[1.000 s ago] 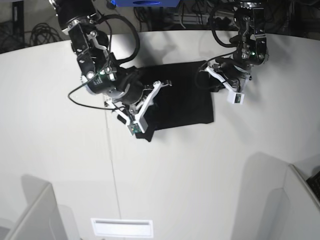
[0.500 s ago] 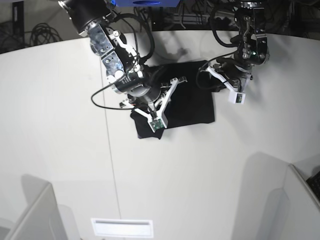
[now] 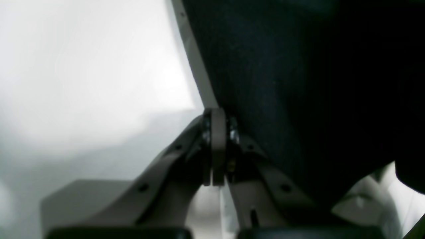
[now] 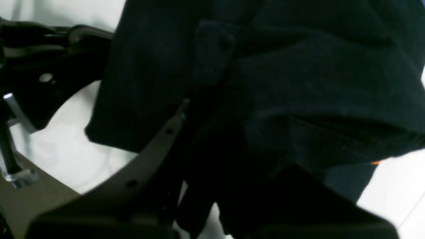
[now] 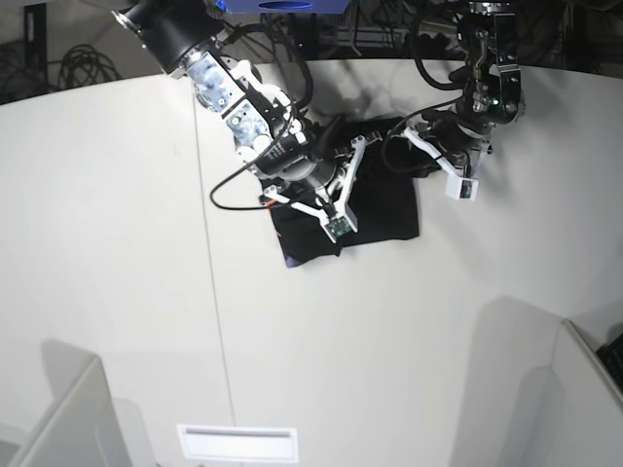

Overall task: Fold the T-shirt properly
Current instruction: 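Lift the strip end with the right gripper and fold it toward the left gripper, then lay the folded end flat on the shirt and open the right gripper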

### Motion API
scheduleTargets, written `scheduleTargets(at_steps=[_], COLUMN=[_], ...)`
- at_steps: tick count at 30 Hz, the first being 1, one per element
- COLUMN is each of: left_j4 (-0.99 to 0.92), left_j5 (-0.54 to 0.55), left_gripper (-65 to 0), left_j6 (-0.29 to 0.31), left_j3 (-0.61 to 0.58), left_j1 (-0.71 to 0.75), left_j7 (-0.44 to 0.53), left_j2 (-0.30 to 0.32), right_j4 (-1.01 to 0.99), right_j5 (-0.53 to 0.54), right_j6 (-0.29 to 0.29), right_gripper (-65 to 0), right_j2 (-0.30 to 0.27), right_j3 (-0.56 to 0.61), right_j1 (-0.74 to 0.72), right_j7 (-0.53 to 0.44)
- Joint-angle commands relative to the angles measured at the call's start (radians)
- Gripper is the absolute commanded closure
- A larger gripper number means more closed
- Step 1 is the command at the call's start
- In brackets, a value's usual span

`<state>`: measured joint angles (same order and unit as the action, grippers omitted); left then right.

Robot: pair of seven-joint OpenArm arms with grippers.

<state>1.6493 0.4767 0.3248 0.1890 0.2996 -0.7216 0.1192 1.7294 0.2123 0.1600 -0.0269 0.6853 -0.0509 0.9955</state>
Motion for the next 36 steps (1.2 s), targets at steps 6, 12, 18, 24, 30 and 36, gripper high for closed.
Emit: scheduleTargets(at_steps=[6,12,18,24,30,36], left_j4=[0.016,0.016,0.016,0.016,0.018,0.018], left_j5=[0.003,0.003,0.004,0.004,0.004,0.004], left_gripper=[0.0,0.0,0.0,0.0,0.0,0.0], left_j6=[0.003,0.003,0.003,0.003,0.004,0.004], left_j3=[0.002,0.002,0.004,0.004,0.004,0.004], left_j1=[0.005,0.005,0.006,0.006,0.005,0.005], left_j7=[0.003,0.003,0.003,0.003,0.003,0.003], left_j2=[0.004,0.004,0.006,0.006,0.006,0.006], right_j4=[-0.027,-0.122,-0.133,-0.133,-0.133,-0.134], right_j5=[0.003,0.003,0.003,0.003,0.005,0.006], right_j6=[-0.001,-0.001,-0.001,-0.001,-0.001,-0.001], right_gripper=[0.0,0.0,0.0,0.0,0.0,0.0], right_j2=[0.025,0.080,0.080,0.077,0.064,0.066], right_j3=[-0.005,-0.005,-0.006,-0.028,-0.023,-0.020], right_j1=[-0.062,-0.100,-0.100,-0.117,-0.114,-0.097], right_j7=[-0.022,-0.023,-0.025,-0.014,-0.013,0.004])
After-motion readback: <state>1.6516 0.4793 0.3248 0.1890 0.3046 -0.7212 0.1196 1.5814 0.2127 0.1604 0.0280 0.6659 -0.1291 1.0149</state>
